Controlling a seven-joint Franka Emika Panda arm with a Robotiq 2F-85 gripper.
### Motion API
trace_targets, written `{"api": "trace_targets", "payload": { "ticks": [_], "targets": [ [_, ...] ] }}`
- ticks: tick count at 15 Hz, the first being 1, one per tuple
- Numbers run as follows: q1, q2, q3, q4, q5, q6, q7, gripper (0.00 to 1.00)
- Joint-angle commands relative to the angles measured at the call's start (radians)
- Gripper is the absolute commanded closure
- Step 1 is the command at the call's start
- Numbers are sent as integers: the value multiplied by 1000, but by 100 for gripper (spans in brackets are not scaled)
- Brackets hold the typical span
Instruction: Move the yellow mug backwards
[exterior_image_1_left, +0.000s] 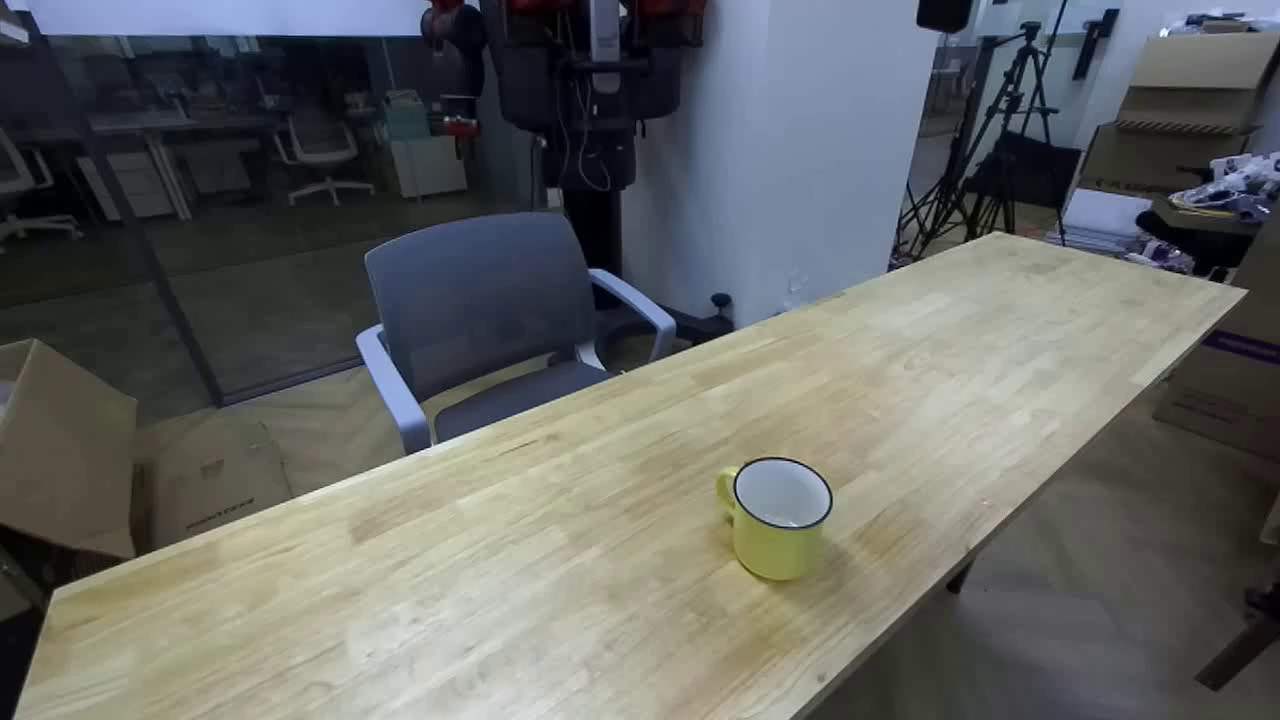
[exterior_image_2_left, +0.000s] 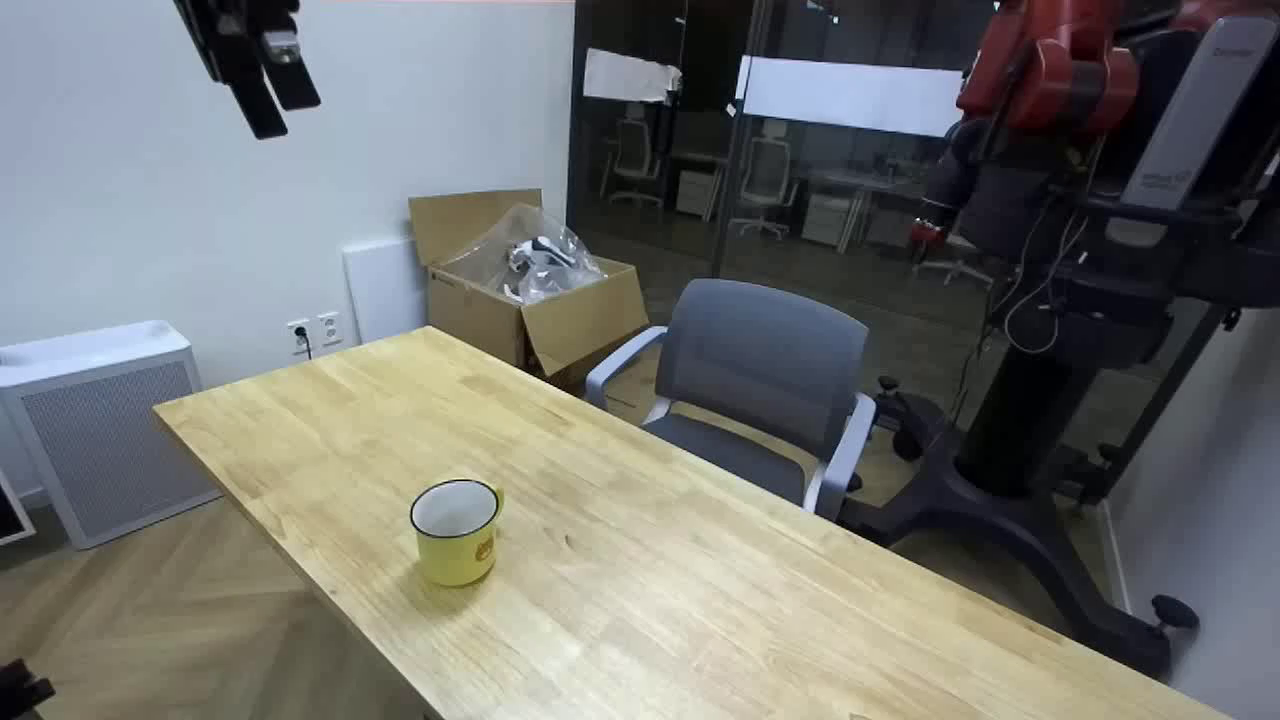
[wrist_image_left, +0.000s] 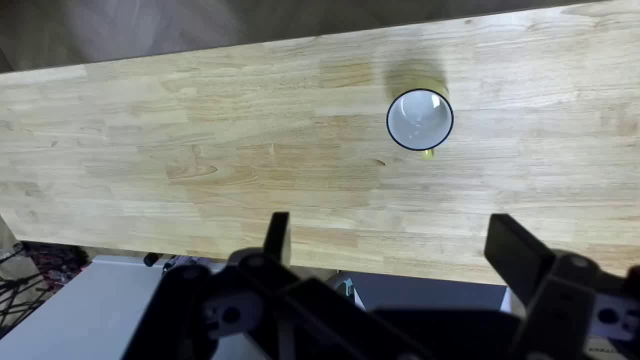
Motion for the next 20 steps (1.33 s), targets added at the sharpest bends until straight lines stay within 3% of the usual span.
{"api": "trace_targets", "payload": {
  "ticks": [1, 12, 15, 20],
  "targets": [
    [39, 8, -32, 3, -18, -6, 15, 0],
    [39, 8, -32, 4, -18, -5, 15, 0],
    [54, 2, -54, -31, -44, 152, -29, 0],
    [110, 42, -158, -106, 8, 518, -263, 0]
  ]
}}
